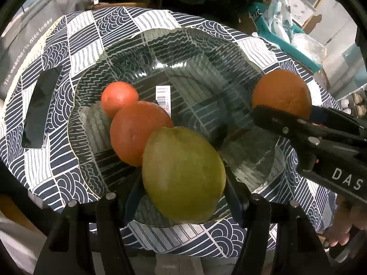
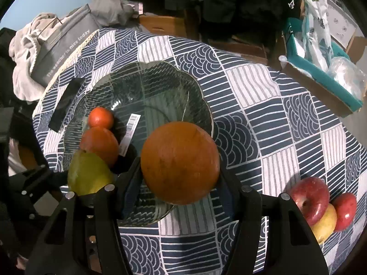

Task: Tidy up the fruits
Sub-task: 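Lower the green pear into the bowl with the left tool while the right tool releases the orange, then move both open tools back to the remaining fruit pile, then grasp the large red apple with the left tool while the right tool grasps a yellow pear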

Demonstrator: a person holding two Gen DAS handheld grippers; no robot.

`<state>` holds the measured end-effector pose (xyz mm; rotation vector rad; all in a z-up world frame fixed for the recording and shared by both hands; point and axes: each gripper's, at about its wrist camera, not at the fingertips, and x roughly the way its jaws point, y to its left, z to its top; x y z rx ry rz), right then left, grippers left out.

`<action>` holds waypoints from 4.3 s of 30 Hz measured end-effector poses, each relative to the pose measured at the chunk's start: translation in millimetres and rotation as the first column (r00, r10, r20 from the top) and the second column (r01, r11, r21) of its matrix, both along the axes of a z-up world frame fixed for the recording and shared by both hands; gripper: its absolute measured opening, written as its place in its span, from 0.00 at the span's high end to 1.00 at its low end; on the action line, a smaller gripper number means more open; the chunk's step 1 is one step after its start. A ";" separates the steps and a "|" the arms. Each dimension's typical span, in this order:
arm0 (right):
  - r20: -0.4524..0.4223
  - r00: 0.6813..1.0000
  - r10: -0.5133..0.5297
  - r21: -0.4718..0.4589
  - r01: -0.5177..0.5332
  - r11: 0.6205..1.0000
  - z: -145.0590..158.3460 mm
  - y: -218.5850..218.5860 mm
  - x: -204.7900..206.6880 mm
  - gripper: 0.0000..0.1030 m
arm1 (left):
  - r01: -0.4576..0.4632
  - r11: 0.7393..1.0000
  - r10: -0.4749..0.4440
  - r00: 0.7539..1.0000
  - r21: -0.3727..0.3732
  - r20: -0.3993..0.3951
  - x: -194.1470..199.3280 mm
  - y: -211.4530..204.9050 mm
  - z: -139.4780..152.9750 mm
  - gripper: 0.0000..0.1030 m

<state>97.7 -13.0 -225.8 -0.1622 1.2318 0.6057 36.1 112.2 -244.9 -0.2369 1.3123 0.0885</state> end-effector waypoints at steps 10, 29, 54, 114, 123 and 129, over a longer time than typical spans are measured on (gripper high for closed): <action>0.003 1.000 -0.009 0.045 0.009 0.999 9.3 -2.8 0.7 0.40 | 0.018 0.998 -0.023 0.997 0.065 0.075 -1.6 -6.0 19.8 0.15; 0.160 0.979 -0.125 0.056 0.117 0.992 69.9 -39.2 -11.1 0.35 | 0.032 0.999 -0.039 0.986 0.043 0.164 -4.1 -19.9 58.9 0.15; 0.339 0.893 -0.298 0.086 0.286 0.954 151.5 -123.2 -45.8 0.25 | 0.151 0.986 -0.164 0.925 0.065 0.344 -16.8 -79.2 134.9 0.15; 0.212 0.813 -0.542 0.015 0.551 0.834 64.7 -282.8 -50.3 0.18 | 0.394 0.904 -0.424 0.879 0.167 0.218 61.5 -227.3 54.1 0.12; 0.119 0.811 -0.573 0.022 0.575 0.818 25.0 -296.0 -33.7 0.18 | 0.432 0.892 -0.450 0.875 0.134 0.176 81.9 -237.1 23.1 0.12; 0.069 0.799 -0.597 0.005 0.598 0.801 4.8 -301.8 -28.6 0.18 | 0.440 0.893 -0.449 0.878 0.093 0.165 90.7 -237.3 9.4 0.12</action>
